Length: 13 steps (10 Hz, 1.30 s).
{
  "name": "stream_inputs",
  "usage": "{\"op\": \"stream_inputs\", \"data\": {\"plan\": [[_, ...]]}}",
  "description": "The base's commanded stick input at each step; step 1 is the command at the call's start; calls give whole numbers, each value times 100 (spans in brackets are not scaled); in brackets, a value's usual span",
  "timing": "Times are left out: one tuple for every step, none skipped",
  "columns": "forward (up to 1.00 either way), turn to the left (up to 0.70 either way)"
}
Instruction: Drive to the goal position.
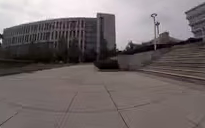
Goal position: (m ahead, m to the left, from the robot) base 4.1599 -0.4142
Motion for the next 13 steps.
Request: {"op": "stream_inputs", "data": {"plan": [[100, 0], [100, 1], [100, 22], [100, 27], [100, 12], [100, 6], [100, 40], [100, 40], [100, 36], [100, 5], [100, 0], [100, 0], [100, 15]]}}
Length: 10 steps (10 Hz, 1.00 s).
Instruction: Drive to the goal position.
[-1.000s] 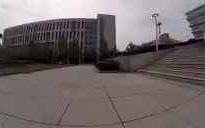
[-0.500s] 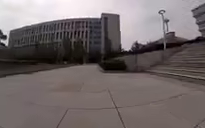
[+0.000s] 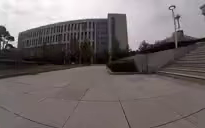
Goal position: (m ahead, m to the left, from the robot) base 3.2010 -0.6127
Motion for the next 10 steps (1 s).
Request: {"op": "stream_inputs", "data": {"plan": [[100, 34], [100, 0], [100, 0], [100, 0], [100, 0], [100, 0], [100, 0], [100, 0], [100, 0], [100, 0]]}}
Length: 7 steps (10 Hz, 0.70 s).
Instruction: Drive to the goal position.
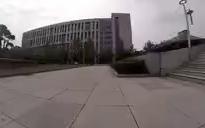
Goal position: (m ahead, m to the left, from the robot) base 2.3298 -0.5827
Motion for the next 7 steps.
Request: {"op": "stream_inputs", "data": {"plan": [[100, 0], [100, 0], [100, 0], [100, 0], [100, 0], [100, -14], [100, -19]]}}
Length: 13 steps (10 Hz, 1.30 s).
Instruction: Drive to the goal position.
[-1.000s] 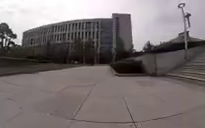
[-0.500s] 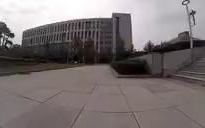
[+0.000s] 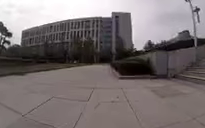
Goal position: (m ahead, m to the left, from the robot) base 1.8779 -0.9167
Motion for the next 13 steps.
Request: {"op": "stream_inputs", "data": {"plan": [[100, -3], [100, -3], [100, -6], [100, -3], [100, 0], [100, -7], [100, -38], [100, -12], [100, -9], [100, -20], [100, -25], [100, -1], [100, -31]]}}
